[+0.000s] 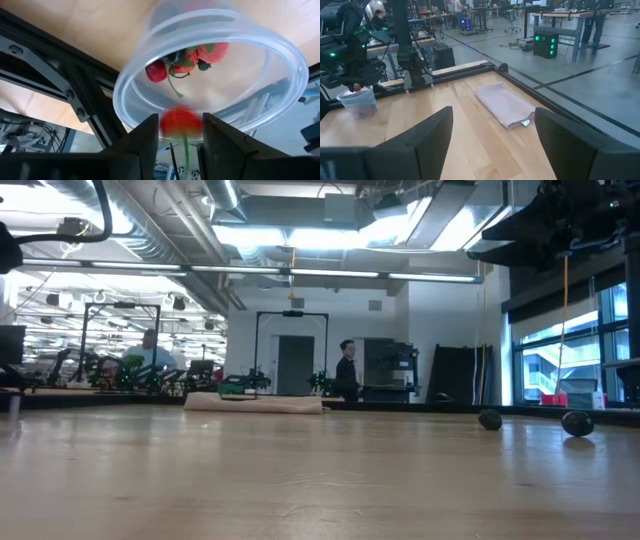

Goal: Pick and placing Produce into tupperware
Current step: Put the strawberry into the transparent bin, then put the blackberry into the transparent bin

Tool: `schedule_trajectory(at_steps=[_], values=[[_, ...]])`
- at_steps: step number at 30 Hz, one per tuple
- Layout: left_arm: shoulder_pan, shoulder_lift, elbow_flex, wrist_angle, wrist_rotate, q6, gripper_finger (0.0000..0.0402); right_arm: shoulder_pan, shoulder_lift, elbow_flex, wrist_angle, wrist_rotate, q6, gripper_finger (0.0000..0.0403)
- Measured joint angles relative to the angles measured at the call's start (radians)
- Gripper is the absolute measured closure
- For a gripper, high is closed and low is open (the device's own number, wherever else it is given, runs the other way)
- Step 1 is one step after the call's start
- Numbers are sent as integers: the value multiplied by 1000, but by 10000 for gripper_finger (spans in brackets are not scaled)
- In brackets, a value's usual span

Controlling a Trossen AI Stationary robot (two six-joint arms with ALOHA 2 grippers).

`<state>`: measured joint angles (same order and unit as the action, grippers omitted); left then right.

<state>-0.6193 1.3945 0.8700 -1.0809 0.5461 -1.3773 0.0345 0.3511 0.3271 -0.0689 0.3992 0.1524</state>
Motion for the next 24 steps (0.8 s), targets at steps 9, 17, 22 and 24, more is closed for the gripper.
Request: schedule_trajectory(at_steps=[9,17,22,24], values=[[1,0,0,13,24,8,213,0,0,0,0,0,3,121],[26,-53,57,-63,-52,46,181,0,0,0,4,0,3,121],[55,-132,188,-210,-118,44,179,0,0,0,22,0,3,121],[75,-163,246,-218,-186,43,179,0,0,0,26,0,3,121]])
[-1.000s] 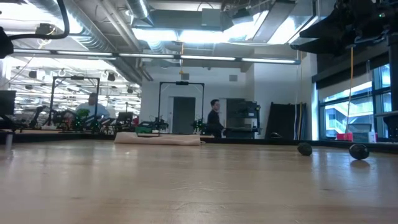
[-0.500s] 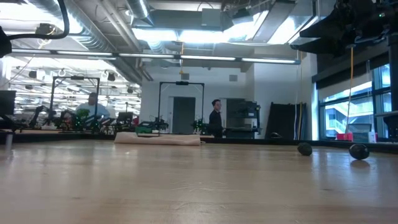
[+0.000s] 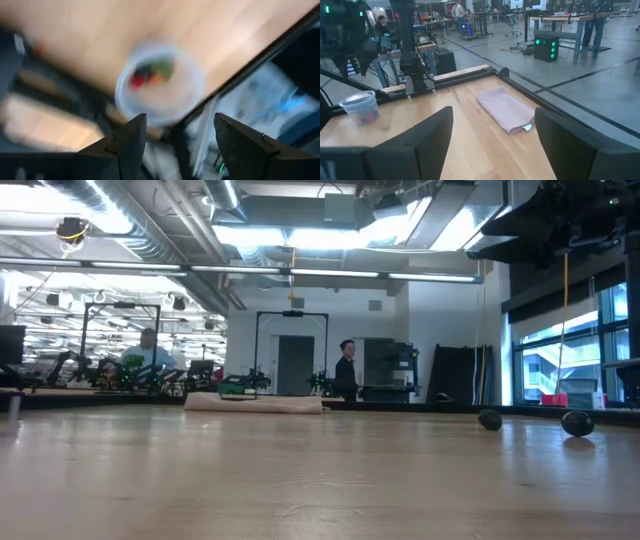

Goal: Pick and placing Produce into tupperware
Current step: Put the blackberry into the transparent bin

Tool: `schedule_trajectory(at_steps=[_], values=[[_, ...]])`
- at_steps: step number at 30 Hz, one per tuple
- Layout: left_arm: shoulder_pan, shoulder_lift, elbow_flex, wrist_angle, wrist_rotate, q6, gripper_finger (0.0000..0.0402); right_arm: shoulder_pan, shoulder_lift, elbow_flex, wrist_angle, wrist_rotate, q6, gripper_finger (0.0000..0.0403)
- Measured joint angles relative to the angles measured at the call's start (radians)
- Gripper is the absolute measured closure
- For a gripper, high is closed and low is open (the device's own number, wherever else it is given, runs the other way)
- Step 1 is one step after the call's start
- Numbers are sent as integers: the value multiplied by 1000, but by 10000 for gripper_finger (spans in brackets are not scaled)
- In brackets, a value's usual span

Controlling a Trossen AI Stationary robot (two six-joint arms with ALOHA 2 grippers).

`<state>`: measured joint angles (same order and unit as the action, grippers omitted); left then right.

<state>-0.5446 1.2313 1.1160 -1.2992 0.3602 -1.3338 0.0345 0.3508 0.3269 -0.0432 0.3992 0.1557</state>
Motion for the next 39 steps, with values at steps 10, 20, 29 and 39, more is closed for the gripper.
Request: schedule_trajectory(at_steps=[10,20,29,39], values=[[94,-73,142,196,-848,282,179,1,9,28,55,-124,24,121],[277,-68,129,560,-924,878,179,2,307,423,-356,-142,77,121],[531,-170,-222,1166,-433,1147,179,2,618,700,-626,-139,184,121],[646,-235,-696,1736,-267,1052,179,10,784,700,-763,-134,302,121]])
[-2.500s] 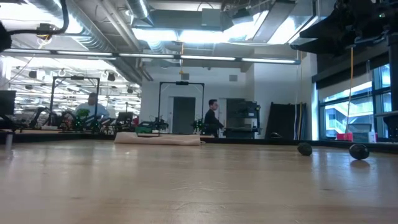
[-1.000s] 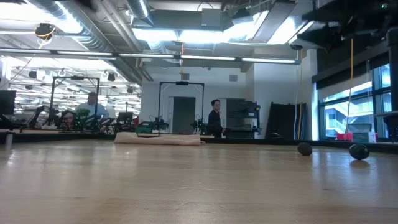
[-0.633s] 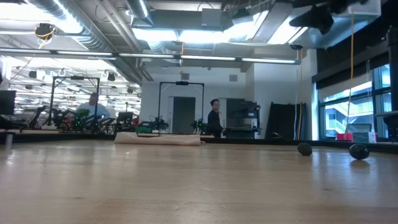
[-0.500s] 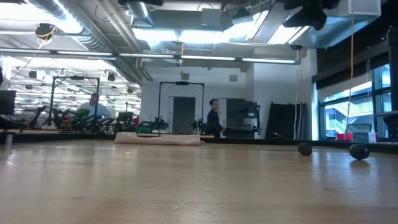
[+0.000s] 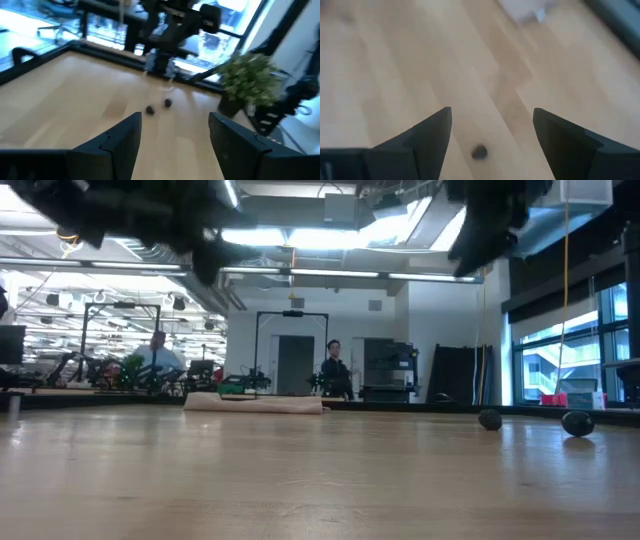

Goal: Pick and placing Produce into tupperware
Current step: Put the blackberry into the transparent bin

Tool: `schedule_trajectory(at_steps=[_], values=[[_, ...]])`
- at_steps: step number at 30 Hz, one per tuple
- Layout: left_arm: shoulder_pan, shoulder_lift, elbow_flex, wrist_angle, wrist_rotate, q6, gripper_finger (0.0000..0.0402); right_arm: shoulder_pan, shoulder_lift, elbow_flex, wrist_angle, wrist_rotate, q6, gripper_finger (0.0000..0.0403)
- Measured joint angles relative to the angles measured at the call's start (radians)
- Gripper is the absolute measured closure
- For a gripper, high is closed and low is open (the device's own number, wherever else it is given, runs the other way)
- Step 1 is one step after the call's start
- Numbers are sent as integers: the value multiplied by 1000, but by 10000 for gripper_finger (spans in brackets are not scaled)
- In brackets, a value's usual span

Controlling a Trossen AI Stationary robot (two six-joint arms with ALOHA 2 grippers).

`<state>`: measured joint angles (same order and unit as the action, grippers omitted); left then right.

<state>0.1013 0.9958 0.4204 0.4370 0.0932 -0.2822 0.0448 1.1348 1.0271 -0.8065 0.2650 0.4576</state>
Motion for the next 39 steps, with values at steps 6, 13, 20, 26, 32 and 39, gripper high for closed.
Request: schedule_trajectory(at_steps=[6,13,20,26,32,39], values=[[-1,0,-77,28,-31,-3,179,0,98,-99,7,3,86,121],[-1,0,-81,28,-82,4,179,0,220,-179,60,-55,142,121],[-1,0,-81,28,-90,5,179,0,327,-184,112,-139,229,121],[-1,0,-81,28,-90,4,179,0,397,-184,113,-165,365,121],[-1,0,-81,28,-90,4,179,0,451,-184,119,-172,453,121],[-1,0,-81,27,-89,3,179,-1,507,-184,180,-204,455,121]])
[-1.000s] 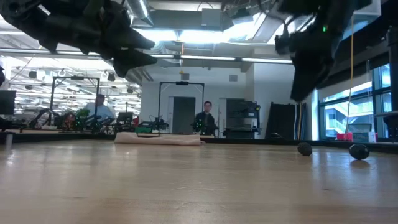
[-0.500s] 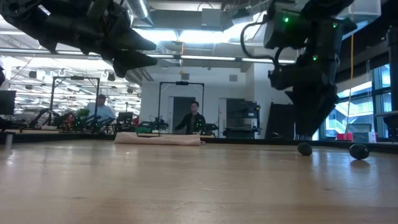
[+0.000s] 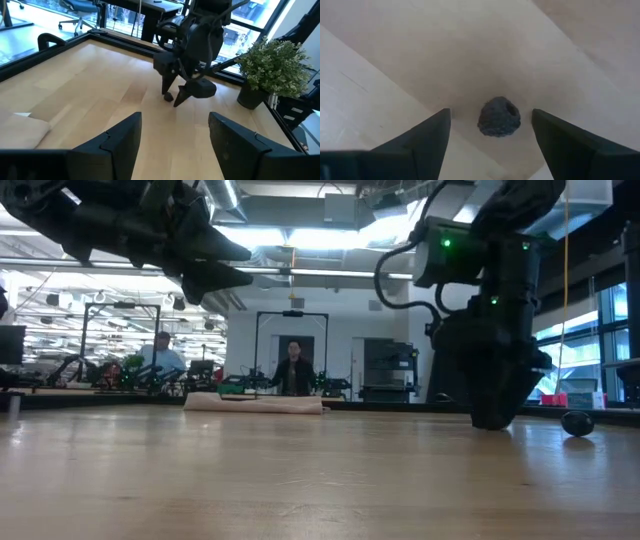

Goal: Pick and placing Produce into tupperware
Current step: Put the blackberry into the transparent bin

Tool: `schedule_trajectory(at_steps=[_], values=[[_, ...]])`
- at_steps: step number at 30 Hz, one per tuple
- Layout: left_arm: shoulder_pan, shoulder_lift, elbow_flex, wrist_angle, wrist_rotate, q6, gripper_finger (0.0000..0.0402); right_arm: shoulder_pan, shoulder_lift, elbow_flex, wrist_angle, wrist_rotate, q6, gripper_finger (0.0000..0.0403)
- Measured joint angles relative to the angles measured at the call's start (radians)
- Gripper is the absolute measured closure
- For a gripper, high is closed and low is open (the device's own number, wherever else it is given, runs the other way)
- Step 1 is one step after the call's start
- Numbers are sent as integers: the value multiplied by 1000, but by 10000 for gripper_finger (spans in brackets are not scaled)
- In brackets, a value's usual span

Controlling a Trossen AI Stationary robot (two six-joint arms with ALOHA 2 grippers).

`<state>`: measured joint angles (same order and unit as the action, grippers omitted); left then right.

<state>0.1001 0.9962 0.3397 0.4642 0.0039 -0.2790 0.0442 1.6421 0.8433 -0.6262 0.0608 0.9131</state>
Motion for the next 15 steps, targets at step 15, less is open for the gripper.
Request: schedule_trajectory(at_steps=[15], values=[[0,0,0,-3,0,-3,179,-2,29,2,-7,-1,23,211]])
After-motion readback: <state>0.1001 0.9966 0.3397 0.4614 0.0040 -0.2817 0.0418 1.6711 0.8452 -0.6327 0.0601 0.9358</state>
